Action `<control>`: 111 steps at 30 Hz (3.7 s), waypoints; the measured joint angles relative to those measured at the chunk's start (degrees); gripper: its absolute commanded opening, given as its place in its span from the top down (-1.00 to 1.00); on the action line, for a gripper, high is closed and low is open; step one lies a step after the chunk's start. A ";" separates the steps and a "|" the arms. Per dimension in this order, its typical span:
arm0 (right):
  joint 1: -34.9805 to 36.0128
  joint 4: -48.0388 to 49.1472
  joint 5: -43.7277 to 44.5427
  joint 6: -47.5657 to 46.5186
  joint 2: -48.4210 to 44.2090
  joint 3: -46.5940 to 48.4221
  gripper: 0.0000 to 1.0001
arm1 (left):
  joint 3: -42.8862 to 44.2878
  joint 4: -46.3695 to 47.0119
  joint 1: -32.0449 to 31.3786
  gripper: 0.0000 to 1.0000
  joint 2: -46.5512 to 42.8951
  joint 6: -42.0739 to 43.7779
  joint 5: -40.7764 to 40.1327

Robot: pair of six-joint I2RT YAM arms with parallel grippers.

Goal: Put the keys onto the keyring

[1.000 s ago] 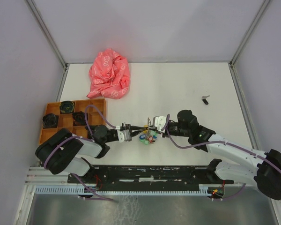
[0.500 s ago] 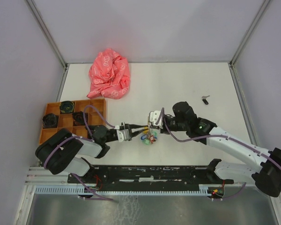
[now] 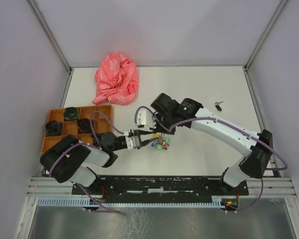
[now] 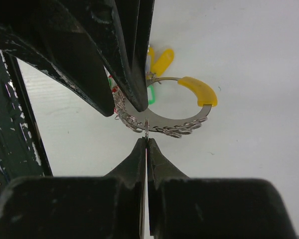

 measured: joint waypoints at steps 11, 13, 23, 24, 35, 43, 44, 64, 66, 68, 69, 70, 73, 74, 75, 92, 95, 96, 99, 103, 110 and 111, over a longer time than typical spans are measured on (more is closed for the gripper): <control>1.31 -8.87 1.84 -0.50 5.11 6.21 0.99 | 0.31 0.26 0.00 0.39 4.68 -3.72 -0.61; 1.40 -8.92 1.51 -0.68 5.16 6.23 0.99 | 0.61 0.24 -0.11 0.41 5.31 -4.44 -1.53; 1.60 -8.79 -0.74 -2.23 5.20 6.25 0.99 | 2.80 0.52 -0.74 0.49 5.66 -8.00 -4.79; 1.60 -8.68 -0.85 -2.40 5.18 6.25 0.99 | 2.80 0.52 -0.76 0.51 5.64 -8.17 -4.76; 1.57 -7.43 0.13 -3.72 5.09 5.29 0.99 | 1.79 0.24 -0.74 0.43 3.80 -9.29 -3.76; 1.60 -7.32 0.63 -4.13 5.09 4.72 0.99 | 0.94 0.48 -0.74 0.38 2.19 -9.88 -3.67; 1.60 -7.28 0.46 -4.15 5.07 4.72 0.99 | 0.94 0.48 -0.76 0.38 2.19 -10.05 -3.56; 1.11 -4.17 -1.95 -3.32 2.60 1.81 0.83 | 3.10 0.81 -0.76 0.95 3.65 -12.70 -1.62; 0.96 -2.51 -2.51 -3.37 0.96 -0.22 0.68 | 3.10 0.83 -0.87 0.95 3.65 -12.76 -1.70; 0.31 -0.50 -3.63 -3.50 -1.29 -2.82 0.56 | 3.08 0.74 -1.01 0.95 3.65 -13.35 -2.01; -0.31 1.09 -4.79 -3.50 -3.23 -4.96 0.52 | 3.08 0.68 -1.03 0.95 3.65 -13.68 -2.19; -1.03 2.19 -5.84 -3.41 -4.83 -6.58 0.49 | 3.08 0.68 -1.09 0.95 3.63 -13.81 -2.38; -5.42 6.43 -10.60 -2.56 -12.13 -13.11 0.40 | 3.08 0.63 -0.98 0.95 3.54 -14.12 -4.02; -6.80 8.00 -12.02 -2.08 -14.27 -14.93 0.38 | 3.08 0.63 -0.96 0.95 3.45 -14.25 -4.46; -8.13 10.12 -13.49 -1.53 -16.33 -16.85 0.37 | 3.08 0.61 -0.96 0.95 3.30 -14.38 -4.83; -13.20 46.95 -25.00 9.22 -26.32 -41.97 0.48 | 2.64 0.61 -0.96 0.95 -0.98 -14.43 -6.14; -13.64 50.88 -25.31 10.51 -26.34 -42.77 0.51 | 2.29 0.59 -0.96 0.95 -1.07 -14.43 -6.10; -13.81 51.91 -25.46 10.88 -26.34 -43.04 0.51 | 2.23 0.59 -0.96 0.95 -1.07 -14.43 -6.10; -14.27 54.03 -26.27 11.89 -26.34 -43.54 0.52 | 2.21 0.59 -0.96 0.95 -1.07 -14.43 -6.08; -14.56 55.63 -27.63 12.87 -26.32 -43.69 0.52 | 2.21 0.59 -0.96 0.95 -1.07 -14.43 -6.03; -14.64 57.29 -29.86 13.77 -25.53 -43.69 0.61 | 2.21 0.59 -0.96 0.95 -1.07 -14.43 -5.97; -14.64 57.31 -30.03 13.81 -25.38 -43.69 0.63 | 2.21 0.59 -0.96 0.95 -1.07 -14.43 -5.95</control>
